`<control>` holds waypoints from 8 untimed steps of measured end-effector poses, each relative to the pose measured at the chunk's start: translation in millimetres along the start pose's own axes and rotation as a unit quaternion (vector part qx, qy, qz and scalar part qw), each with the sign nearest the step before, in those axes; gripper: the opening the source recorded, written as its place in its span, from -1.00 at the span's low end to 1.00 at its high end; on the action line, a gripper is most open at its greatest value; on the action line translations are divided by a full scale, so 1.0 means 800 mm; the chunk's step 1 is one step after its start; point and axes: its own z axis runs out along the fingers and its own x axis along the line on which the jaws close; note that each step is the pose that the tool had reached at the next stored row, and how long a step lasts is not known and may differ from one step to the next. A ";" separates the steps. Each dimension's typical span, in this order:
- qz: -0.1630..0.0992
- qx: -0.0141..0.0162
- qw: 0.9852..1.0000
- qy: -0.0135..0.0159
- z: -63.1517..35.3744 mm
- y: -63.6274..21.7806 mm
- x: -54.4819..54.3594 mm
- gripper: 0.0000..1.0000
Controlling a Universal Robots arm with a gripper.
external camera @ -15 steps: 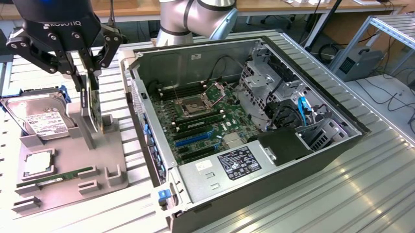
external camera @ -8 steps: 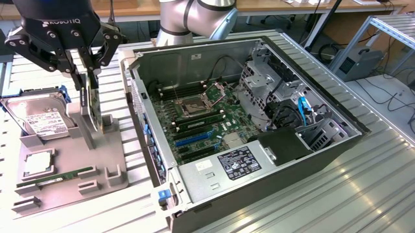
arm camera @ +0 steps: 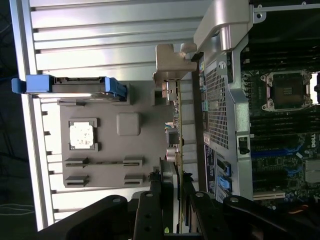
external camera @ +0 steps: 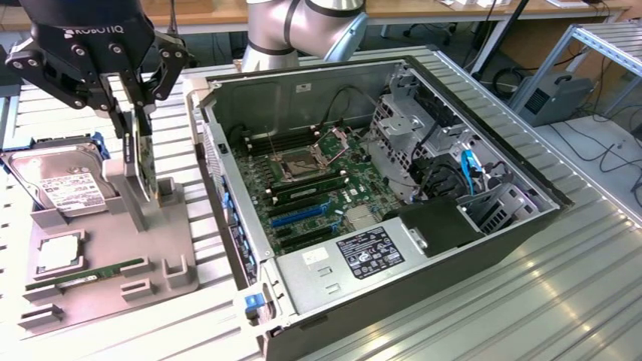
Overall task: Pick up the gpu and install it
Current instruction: 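Pick up the gpu and move the gpu toward the slot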
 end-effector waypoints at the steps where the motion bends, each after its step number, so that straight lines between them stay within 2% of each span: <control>1: 0.000 0.000 1.000 0.000 0.000 0.000 0.000 -0.47; 8: 0.000 0.000 1.000 0.000 -0.003 0.000 0.000 -0.47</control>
